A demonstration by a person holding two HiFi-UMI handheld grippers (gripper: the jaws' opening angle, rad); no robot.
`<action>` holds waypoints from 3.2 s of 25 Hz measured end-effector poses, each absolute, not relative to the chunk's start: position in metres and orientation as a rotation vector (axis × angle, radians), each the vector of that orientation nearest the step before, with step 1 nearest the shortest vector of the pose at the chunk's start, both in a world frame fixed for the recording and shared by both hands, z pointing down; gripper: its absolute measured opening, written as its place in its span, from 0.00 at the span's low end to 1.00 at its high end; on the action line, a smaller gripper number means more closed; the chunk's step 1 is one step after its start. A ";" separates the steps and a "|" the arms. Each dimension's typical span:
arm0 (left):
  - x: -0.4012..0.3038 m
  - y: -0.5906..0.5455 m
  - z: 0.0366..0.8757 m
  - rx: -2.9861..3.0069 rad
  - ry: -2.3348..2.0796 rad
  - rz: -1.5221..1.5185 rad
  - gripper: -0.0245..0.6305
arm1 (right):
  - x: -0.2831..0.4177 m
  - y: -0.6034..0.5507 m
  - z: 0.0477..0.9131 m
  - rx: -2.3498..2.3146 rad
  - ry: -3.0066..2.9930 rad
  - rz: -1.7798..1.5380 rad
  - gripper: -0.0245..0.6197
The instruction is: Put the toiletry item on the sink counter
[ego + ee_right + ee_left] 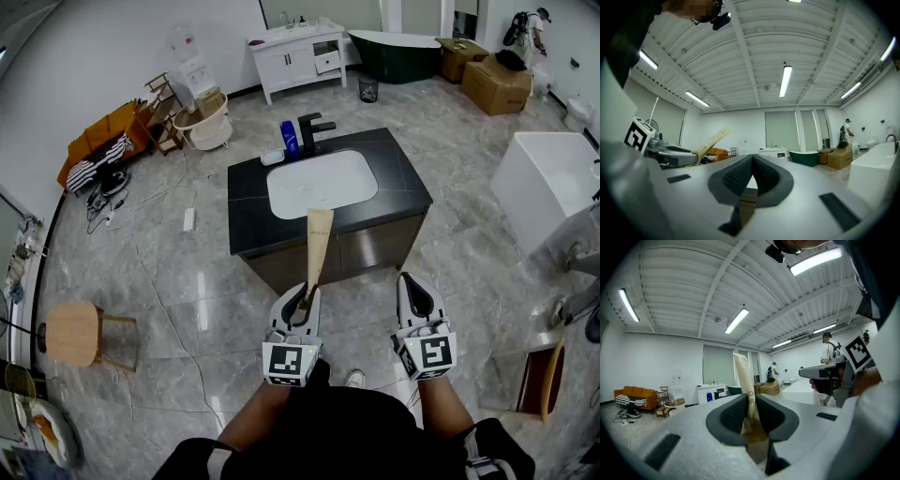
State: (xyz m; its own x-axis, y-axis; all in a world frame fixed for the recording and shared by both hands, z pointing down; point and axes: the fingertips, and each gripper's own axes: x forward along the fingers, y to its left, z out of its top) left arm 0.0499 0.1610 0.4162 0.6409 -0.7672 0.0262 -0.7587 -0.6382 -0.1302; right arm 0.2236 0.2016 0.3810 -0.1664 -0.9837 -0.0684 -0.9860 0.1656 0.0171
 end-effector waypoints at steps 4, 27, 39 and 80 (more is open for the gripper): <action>0.046 0.154 0.419 -2.743 1.296 -0.123 0.14 | 0.221 0.194 0.385 -1.997 2.376 0.075 0.04; -0.023 0.039 0.418 -2.707 1.441 -0.081 0.14 | 0.145 0.055 0.384 -1.850 2.543 0.048 0.05; -0.086 -0.048 0.415 -2.687 1.477 -0.083 0.14 | 0.072 -0.038 0.373 -1.772 2.610 0.083 0.05; -0.135 -0.260 0.522 -2.655 1.936 -0.299 0.14 | 0.057 -0.271 0.435 -1.593 2.777 -0.134 0.05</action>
